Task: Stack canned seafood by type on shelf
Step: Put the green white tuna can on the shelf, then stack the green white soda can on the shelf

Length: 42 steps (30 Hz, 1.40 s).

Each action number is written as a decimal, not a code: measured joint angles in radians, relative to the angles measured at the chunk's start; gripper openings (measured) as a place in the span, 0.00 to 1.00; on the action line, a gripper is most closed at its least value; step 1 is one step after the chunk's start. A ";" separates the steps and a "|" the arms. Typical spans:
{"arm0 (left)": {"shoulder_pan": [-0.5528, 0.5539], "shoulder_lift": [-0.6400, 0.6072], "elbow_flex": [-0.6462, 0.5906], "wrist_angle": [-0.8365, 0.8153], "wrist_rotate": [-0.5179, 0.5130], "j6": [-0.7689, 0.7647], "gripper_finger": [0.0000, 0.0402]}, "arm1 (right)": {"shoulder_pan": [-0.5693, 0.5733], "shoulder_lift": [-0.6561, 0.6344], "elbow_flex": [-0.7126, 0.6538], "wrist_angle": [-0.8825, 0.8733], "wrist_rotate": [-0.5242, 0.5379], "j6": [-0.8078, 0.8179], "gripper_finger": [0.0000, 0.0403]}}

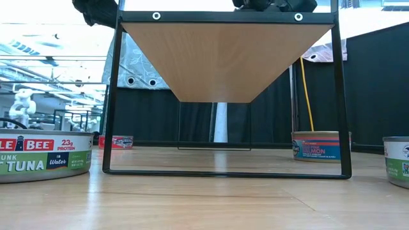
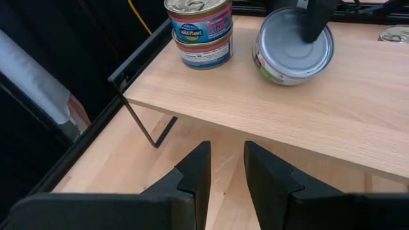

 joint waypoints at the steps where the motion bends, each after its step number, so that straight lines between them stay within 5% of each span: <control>1: 0.000 0.000 0.000 0.000 0.000 0.000 0.24 | 0.000 -0.001 0.000 -0.001 0.000 0.003 0.62; 9: -0.001 0.000 0.000 -0.002 0.001 0.000 0.24 | 0.000 -0.003 0.000 -0.059 0.004 0.021 0.76; 20: -0.012 -0.024 -0.001 -0.003 0.011 -0.002 0.24 | 0.005 -0.133 0.002 -0.165 0.053 0.010 0.78; 25: -0.054 -0.079 -0.001 0.010 0.085 -0.016 0.24 | 0.074 -0.305 0.002 -0.305 0.214 -0.012 0.78; 30: -0.130 -0.103 -0.001 0.019 0.242 -0.030 0.24 | 0.283 -0.427 0.002 -0.433 0.512 0.030 0.78; 35: -0.223 -0.077 -0.001 0.033 0.399 -0.129 0.24 | 0.525 -0.425 0.002 -0.509 0.783 0.146 0.78; 42: -0.372 0.070 -0.001 0.036 0.410 -0.277 0.24 | 0.744 -0.316 0.002 -0.523 0.924 0.301 0.78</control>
